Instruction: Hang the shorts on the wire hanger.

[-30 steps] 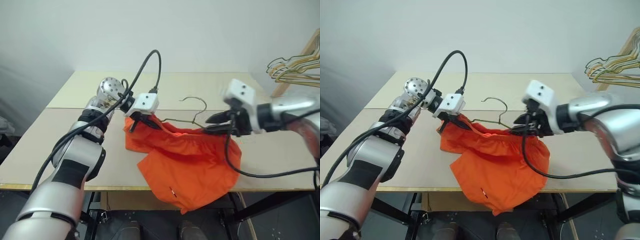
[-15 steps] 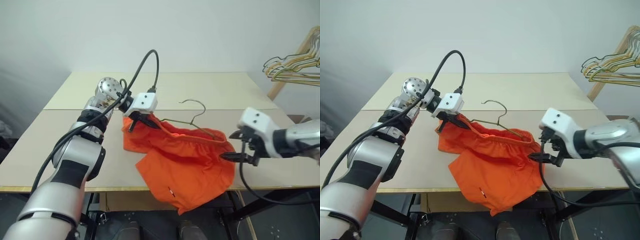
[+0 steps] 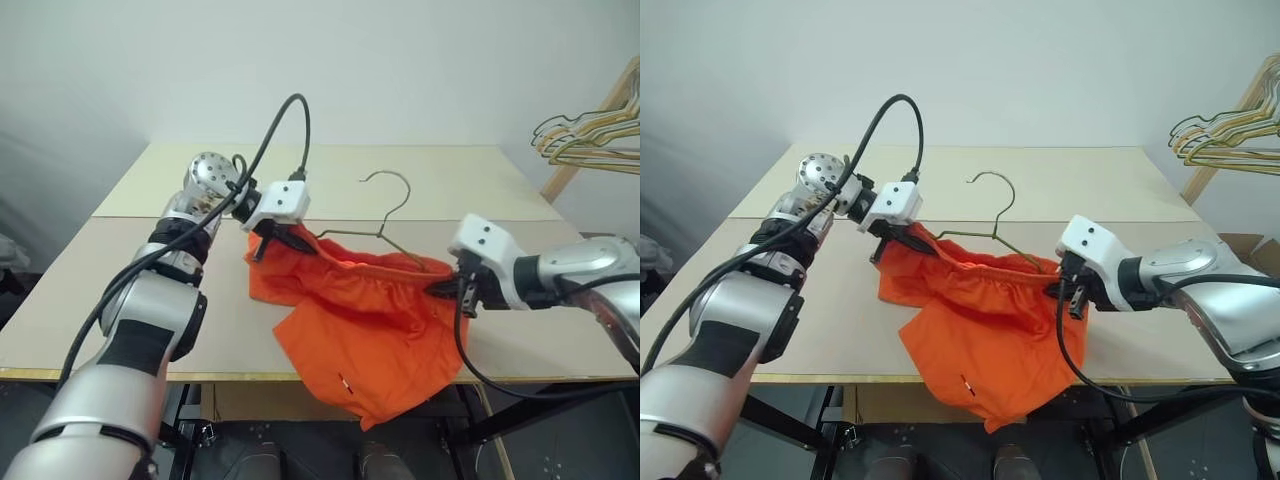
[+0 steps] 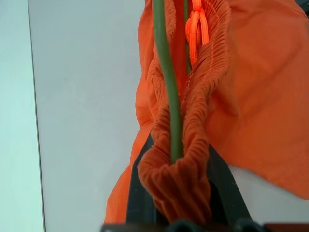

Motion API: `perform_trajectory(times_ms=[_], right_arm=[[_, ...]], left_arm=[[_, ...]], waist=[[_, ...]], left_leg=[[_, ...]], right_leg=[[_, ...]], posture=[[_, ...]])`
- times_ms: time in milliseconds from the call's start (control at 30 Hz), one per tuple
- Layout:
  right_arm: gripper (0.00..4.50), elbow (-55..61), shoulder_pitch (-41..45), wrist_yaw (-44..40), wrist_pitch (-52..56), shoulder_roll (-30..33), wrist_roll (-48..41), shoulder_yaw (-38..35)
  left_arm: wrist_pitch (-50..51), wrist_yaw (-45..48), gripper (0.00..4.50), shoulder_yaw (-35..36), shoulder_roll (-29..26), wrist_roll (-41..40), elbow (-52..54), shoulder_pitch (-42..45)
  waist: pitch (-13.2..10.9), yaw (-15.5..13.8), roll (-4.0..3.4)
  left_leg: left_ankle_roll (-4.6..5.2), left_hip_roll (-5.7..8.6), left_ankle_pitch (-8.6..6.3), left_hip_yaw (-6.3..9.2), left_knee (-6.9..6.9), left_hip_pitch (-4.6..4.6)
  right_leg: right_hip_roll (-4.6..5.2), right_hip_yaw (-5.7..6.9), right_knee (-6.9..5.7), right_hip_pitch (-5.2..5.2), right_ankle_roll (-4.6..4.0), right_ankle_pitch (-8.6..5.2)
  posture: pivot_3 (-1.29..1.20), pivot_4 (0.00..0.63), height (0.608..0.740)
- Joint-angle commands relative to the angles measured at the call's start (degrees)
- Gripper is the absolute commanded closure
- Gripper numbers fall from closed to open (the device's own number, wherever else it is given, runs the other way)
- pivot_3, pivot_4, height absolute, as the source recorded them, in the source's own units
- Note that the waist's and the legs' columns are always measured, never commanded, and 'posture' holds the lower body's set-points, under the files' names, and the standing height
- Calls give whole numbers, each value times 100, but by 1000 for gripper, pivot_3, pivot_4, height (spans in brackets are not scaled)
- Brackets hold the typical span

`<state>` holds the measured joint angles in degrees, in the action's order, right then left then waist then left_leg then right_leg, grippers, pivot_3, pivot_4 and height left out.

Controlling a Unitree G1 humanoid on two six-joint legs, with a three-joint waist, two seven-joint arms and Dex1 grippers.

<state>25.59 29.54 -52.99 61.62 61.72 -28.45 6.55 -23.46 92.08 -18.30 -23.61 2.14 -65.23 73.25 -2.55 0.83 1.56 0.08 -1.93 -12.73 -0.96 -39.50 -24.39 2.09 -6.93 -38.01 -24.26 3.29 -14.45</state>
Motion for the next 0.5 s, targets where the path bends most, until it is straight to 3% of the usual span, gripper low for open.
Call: perform_trajectory(times_ms=[33,233,433,500], right_arm=[[4485,10,109,-101,-57,71,-110,-309],[4485,81,-33,-319,43,298,-359,-639],[4485,416,-885,-205,330,402,-704,-1506],[4485,672,-1355,-37,610,293,-858,-2021]], left_arm=[[171,42,4205,-15,4,-369,117,112],[576,42,2325,-39,-44,-928,198,226],[787,8,217,482,-167,-1061,-29,487],[906,-240,25,791,-189,-1101,-105,582]], waist=[[0,-1,0],[0,-1,0],[0,-5,1],[0,-4,1]], left_leg=[[0,0,0,0,0,0],[0,-1,0,1,0,0],[0,0,0,2,0,0],[0,0,0,2,0,0]], right_leg=[[0,0,0,0,0,0],[0,0,-1,-1,0,0],[0,1,-1,0,4,-2],[0,2,-1,0,7,-5]], posture=[[13,0,740],[7,0,740],[5,0,740],[2,0,740]])
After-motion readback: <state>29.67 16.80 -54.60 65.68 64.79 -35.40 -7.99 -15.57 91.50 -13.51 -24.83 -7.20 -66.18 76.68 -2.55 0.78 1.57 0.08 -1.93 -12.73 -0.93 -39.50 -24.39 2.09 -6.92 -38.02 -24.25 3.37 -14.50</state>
